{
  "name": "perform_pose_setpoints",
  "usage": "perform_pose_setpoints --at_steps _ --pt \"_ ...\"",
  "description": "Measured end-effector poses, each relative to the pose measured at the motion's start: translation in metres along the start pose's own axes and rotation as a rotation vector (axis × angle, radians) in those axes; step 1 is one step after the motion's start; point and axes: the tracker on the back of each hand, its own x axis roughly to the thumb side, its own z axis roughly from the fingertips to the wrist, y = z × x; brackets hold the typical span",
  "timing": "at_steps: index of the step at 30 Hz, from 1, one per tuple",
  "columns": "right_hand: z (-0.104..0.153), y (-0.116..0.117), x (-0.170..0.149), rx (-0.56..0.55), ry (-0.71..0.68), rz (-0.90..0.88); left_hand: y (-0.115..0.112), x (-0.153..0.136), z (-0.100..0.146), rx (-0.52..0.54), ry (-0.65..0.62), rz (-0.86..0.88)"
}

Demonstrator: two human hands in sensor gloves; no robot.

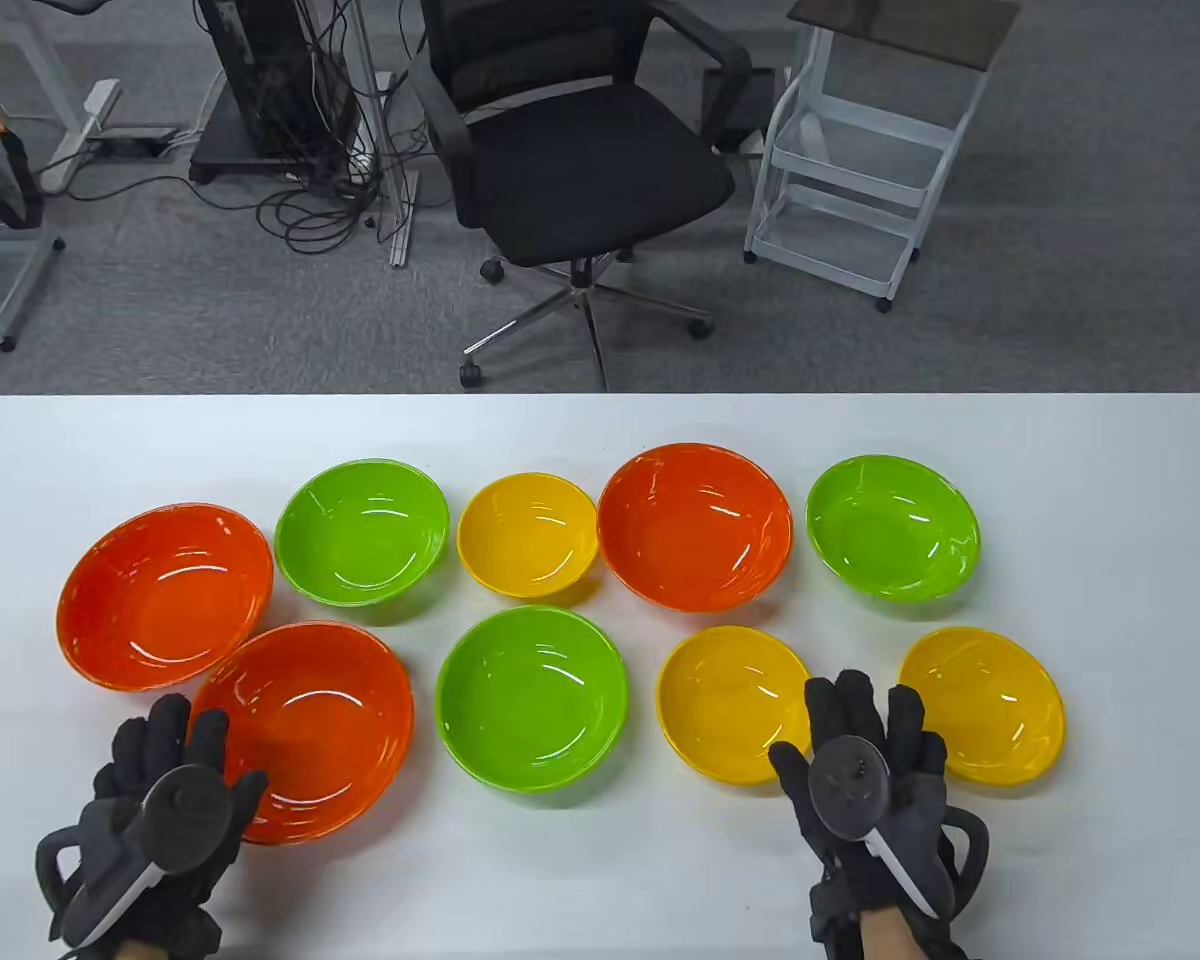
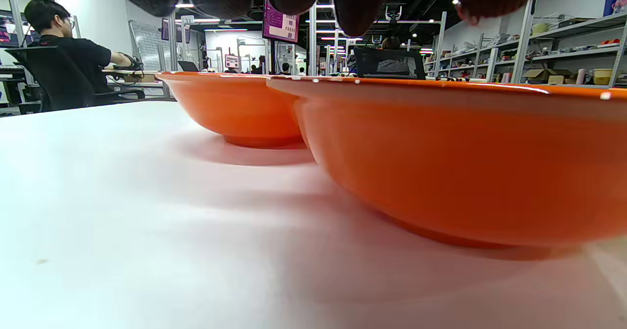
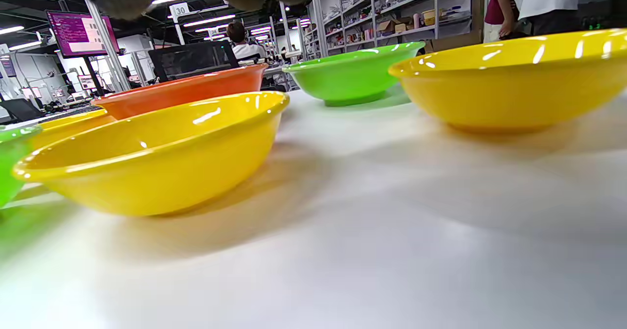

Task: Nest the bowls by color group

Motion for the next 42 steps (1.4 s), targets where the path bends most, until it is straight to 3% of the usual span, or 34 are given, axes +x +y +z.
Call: perform_pose_setpoints --at_steps 13,20,24,27,37,42 --pt "-0.001 0.005 0.004 0.037 -0.016 0.022 -0.004 0.007 -0.001 -0.058 -0.1 0.105" --pt "0.001 0.002 0.002 0.003 -0.014 0.003 -0.007 0.032 -0.001 -0.189 -0.288 0.203" --pt "0.003 0.003 0.001 -0.001 -0.017 -0.016 -0.015 0.047 0.0 -0.326 -0.402 0.161" --pt "0.003 0.005 0.001 0.02 0.01 -0.043 -0.024 0.054 -0.001 -0.359 -0.401 0.116" --pt "0.002 0.011 0.008 0.073 -0.02 -0.023 -0.042 0.074 0.003 -0.304 -0.388 -0.164" --pt "0.002 0.011 0.005 0.084 -0.019 -0.058 -0.044 0.073 0.002 -0.232 -0.35 -0.159"
